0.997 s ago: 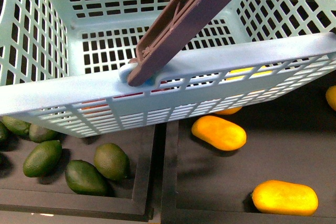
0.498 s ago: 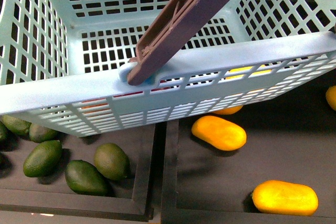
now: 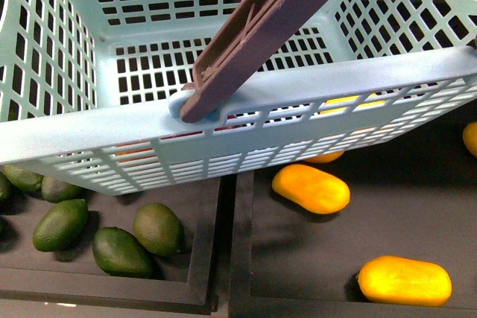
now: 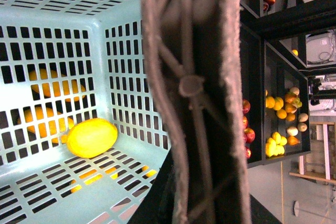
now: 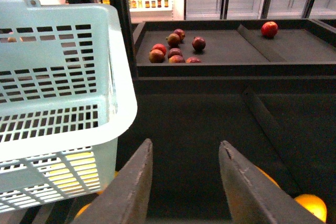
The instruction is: Pick lemon and mango into basket
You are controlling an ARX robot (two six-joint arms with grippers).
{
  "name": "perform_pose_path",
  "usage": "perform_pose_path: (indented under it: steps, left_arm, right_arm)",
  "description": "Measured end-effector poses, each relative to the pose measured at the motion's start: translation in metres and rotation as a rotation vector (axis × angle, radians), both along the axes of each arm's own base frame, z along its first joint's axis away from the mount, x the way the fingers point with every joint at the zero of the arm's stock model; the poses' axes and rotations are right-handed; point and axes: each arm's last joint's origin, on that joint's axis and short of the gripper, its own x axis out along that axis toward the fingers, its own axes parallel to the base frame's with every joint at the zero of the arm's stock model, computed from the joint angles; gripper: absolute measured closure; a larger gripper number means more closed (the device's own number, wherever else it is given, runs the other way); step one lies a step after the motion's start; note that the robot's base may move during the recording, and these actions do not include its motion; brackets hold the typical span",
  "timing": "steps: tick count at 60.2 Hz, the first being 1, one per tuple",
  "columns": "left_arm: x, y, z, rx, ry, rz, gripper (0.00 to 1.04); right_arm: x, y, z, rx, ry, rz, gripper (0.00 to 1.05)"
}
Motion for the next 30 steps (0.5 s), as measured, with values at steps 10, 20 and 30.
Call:
perform_pose_path:
  steps: [10, 20, 30]
  left_arm:
    - [0.0, 0.0, 0.0, 0.0, 0.0, 0.001, 1.0]
    - [-0.0028, -0.0039, -0.0002, -0.014, 0.012, -0.032, 1.0]
    - [-0.0023, -0.0037, -0.0004, -0.011, 0.011, -0.02, 1.0]
  right_arm:
    - [0.0, 0.0, 0.0, 0.0, 0.0, -0.001, 0.3]
    - [-0.0001, -0.0001, -0.0001, 0.0, 0.0, -0.002, 0.08]
    - [-0.0001, 0.0, -0.0001, 0.0, 0.0, -0.001, 0.09]
